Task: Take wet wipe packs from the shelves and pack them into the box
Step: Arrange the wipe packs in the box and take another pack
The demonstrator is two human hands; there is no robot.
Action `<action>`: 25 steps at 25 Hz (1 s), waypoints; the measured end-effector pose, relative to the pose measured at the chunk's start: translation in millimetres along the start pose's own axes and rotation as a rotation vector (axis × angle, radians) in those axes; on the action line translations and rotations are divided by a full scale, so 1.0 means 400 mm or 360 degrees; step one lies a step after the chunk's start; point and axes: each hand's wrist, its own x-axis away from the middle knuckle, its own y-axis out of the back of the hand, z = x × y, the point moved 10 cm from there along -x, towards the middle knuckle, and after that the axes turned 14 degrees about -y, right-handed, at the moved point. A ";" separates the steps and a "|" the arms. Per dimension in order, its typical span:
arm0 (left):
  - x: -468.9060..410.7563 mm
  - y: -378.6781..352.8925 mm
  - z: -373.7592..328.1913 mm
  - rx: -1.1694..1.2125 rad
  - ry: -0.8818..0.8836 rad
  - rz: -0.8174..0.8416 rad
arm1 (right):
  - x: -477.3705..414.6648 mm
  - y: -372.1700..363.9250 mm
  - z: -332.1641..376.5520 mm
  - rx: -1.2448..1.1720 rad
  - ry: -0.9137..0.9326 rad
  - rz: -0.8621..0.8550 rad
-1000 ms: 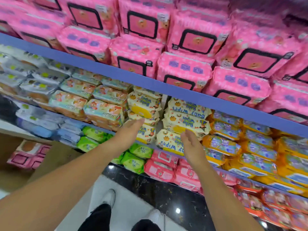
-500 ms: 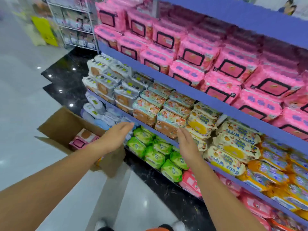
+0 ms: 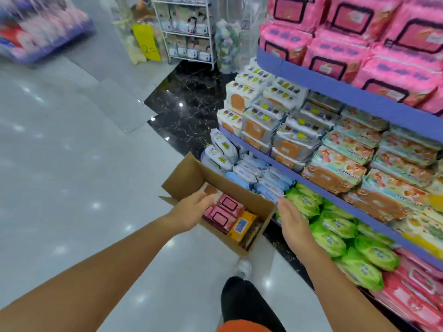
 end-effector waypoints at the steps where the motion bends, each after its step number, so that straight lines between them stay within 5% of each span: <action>1: -0.040 0.023 0.041 -0.0028 0.0019 0.0017 | -0.042 -0.046 0.006 -0.0020 -0.0026 0.0003; 12: -0.527 0.069 0.545 -0.0028 0.0253 0.0353 | -0.548 -0.525 -0.107 -0.0082 -0.0506 0.0075; 25: -1.238 -0.276 1.252 -0.0550 0.0302 0.0585 | -1.200 -0.797 -0.583 -0.0304 -0.1052 -0.0257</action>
